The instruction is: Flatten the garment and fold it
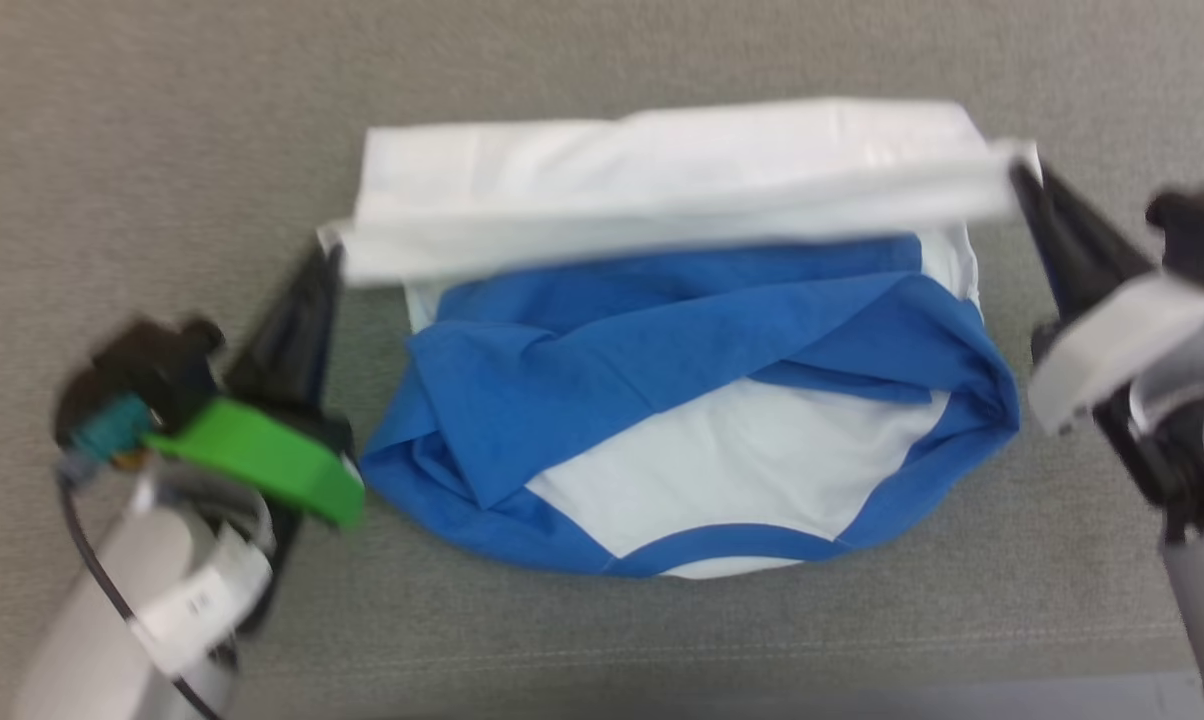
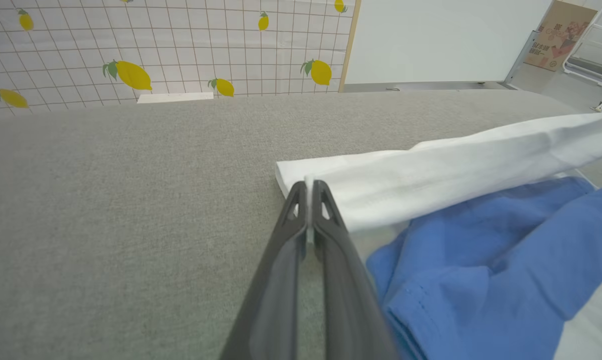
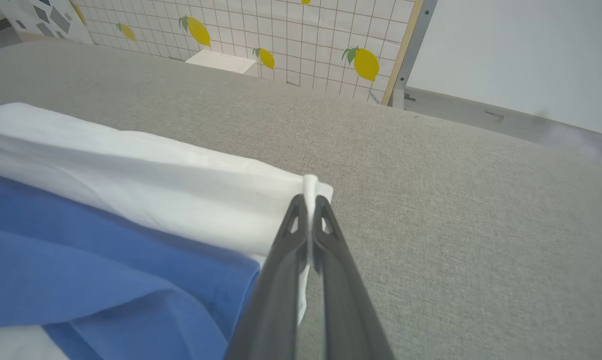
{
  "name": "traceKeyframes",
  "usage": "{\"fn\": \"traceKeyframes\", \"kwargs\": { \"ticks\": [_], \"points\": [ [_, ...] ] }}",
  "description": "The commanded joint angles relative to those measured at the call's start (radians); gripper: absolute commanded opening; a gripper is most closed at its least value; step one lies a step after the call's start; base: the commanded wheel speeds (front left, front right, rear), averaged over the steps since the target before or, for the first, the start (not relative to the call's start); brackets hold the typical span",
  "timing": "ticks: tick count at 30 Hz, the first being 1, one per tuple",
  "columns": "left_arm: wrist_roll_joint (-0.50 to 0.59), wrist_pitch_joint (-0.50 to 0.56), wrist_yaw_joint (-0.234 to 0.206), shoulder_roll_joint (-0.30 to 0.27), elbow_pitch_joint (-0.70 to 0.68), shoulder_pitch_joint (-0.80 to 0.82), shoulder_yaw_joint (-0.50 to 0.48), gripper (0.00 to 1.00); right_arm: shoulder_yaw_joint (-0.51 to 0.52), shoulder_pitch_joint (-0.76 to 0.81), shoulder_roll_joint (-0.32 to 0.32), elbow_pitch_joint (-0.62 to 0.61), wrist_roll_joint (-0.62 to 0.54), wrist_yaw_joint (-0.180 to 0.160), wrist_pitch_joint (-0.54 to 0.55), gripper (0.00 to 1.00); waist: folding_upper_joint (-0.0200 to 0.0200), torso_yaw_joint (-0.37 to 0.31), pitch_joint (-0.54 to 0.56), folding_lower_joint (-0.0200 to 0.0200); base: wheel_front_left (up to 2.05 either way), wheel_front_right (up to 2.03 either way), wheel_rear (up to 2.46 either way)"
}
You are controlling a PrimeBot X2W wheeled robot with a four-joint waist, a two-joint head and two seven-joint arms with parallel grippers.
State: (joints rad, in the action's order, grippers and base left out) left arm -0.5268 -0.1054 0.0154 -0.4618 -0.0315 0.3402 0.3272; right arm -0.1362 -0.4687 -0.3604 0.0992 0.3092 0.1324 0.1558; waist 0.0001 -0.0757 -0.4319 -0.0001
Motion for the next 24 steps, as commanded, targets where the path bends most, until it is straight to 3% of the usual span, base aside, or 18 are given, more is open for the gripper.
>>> {"fn": "traceKeyframes", "kwargs": {
  "ticks": [1, 13, 24],
  "points": [
    [-0.009, 0.004, -0.007, 0.005, -0.006, -0.041, 0.009, 0.0, 0.01, 0.046, -0.001, -0.019, 0.005, -0.002, 0.016, 0.0, -0.0001, 0.049, 0.086, 0.0001, 0.0, 0.0, 0.0],
    [-0.059, 0.016, 0.018, 0.035, 0.051, -0.246, 0.098, 0.0, 0.109, 0.352, 0.03, -0.133, 0.028, -0.002, 0.116, 0.0, -0.0001, 0.082, 0.174, 0.0001, 0.0, 0.0, 0.0],
    [-0.052, 0.018, 0.037, 0.058, 0.188, -0.276, 0.161, 0.0, 0.138, 0.483, 0.088, -0.1, -0.001, -0.002, 0.186, 0.0, -0.0001, 0.092, 0.196, 0.0001, 0.0, 0.0, 0.0]
  ]
}}
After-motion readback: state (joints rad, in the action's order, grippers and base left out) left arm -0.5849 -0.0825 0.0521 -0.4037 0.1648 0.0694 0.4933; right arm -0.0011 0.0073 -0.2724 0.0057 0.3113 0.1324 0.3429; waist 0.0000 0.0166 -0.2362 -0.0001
